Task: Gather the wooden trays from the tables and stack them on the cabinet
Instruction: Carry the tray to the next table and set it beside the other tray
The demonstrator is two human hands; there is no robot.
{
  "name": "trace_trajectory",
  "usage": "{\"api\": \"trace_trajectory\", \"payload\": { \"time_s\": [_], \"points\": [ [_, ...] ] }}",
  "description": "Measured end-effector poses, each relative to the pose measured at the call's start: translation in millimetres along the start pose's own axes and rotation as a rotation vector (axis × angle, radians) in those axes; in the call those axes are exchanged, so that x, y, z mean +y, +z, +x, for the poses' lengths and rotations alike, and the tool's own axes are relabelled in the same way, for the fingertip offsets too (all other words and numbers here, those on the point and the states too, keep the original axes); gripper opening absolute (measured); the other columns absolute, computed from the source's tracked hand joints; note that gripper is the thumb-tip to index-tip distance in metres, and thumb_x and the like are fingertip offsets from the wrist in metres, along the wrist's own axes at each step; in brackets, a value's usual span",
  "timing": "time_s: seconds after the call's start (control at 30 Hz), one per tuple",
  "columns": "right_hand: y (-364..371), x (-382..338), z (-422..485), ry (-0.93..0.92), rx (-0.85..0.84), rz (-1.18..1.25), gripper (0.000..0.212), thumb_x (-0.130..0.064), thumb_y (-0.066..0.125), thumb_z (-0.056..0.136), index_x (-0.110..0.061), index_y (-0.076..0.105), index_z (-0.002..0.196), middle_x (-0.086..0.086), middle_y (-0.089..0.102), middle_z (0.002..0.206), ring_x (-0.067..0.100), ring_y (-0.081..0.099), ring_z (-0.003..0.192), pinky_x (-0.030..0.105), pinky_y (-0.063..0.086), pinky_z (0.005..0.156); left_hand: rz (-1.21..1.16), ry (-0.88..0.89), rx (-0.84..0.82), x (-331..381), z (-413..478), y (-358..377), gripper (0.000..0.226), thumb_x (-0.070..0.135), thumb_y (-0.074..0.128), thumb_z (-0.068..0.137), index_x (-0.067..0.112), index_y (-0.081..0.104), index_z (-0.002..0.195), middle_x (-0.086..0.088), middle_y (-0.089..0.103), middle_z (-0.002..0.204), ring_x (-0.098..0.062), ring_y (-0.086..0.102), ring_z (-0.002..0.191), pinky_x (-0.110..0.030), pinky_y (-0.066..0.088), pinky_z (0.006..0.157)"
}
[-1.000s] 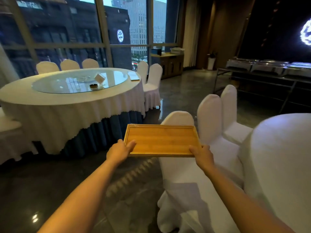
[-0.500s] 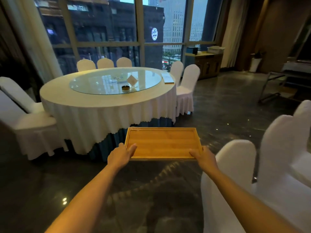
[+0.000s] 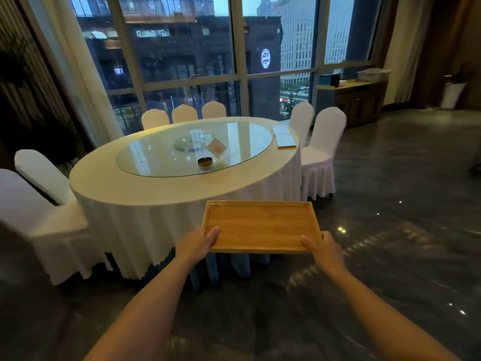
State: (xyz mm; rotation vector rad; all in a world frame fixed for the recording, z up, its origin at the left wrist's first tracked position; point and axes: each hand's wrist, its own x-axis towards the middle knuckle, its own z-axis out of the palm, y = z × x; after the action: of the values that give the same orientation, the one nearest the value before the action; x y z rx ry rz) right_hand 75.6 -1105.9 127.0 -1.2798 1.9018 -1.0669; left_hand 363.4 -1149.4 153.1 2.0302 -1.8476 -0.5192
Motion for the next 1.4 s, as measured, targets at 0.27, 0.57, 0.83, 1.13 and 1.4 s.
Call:
{"api": "trace_trajectory", "payload": {
  "time_s": [0.27, 0.57, 0.83, 1.13, 1.4],
  "points": [
    [17.1, 14.7, 168.1, 0.045, 0.060, -0.003, 0.046, -0.029, 0.063, 0.085, 0.002, 0.048, 0.116, 0.020, 0.061, 0.113, 0.027, 0.058, 0.094, 0.035, 0.044, 0.075, -0.027, 0.014, -0.097, 45.8, 174.1, 64.2, 0.060, 0.058, 0.033, 0.091, 0.006, 0.049, 0.115, -0.012, 0.062, 0.111, -0.021, 0.055, 0.086, -0.034, 0.044, 0.077],
    [20.9, -2.7, 372.2, 0.129, 0.153, -0.007, 0.049, -0.029, 0.063, 0.086, 0.002, 0.047, 0.120, 0.022, 0.060, 0.117, 0.030, 0.057, 0.098, 0.029, 0.037, 0.073, 0.027, 0.099, -0.159, 129.9, 392.5, 99.4, 0.061, 0.058, 0.029, 0.091, 0.006, 0.041, 0.121, -0.013, 0.061, 0.108, -0.027, 0.059, 0.091, -0.035, 0.044, 0.073],
    [-5.7, -2.4, 531.5, 0.156, 0.223, -0.039, 0.047, -0.027, 0.065, 0.084, 0.004, 0.050, 0.117, 0.024, 0.061, 0.114, 0.034, 0.058, 0.104, 0.028, 0.034, 0.071, 0.099, 0.135, -0.152, 213.9, 537.2, 142.8, 0.060, 0.059, 0.027, 0.091, 0.007, 0.042, 0.117, -0.008, 0.059, 0.097, -0.026, 0.060, 0.087, -0.034, 0.045, 0.068],
    [-56.1, 40.3, 753.8, 0.066, 0.126, -0.054, 0.047, -0.028, 0.064, 0.085, 0.003, 0.049, 0.117, 0.020, 0.061, 0.115, 0.031, 0.058, 0.105, 0.027, 0.036, 0.072, 0.090, 0.030, -0.121, 323.4, 687.4, 236.1, 0.062, 0.060, 0.028, 0.090, 0.005, 0.044, 0.112, -0.017, 0.063, 0.109, -0.034, 0.060, 0.097, -0.038, 0.041, 0.071],
    [-92.6, 43.2, 942.4, -0.045, -0.106, -0.055, 0.041, -0.030, 0.060, 0.088, 0.001, 0.052, 0.113, 0.012, 0.061, 0.097, 0.027, 0.060, 0.088, 0.028, 0.041, 0.065, 0.059, -0.154, -0.025, 412.0, 785.7, 273.2, 0.061, 0.057, 0.031, 0.091, 0.003, 0.044, 0.115, -0.021, 0.061, 0.113, -0.037, 0.058, 0.101, -0.040, 0.043, 0.077]
  ]
}}
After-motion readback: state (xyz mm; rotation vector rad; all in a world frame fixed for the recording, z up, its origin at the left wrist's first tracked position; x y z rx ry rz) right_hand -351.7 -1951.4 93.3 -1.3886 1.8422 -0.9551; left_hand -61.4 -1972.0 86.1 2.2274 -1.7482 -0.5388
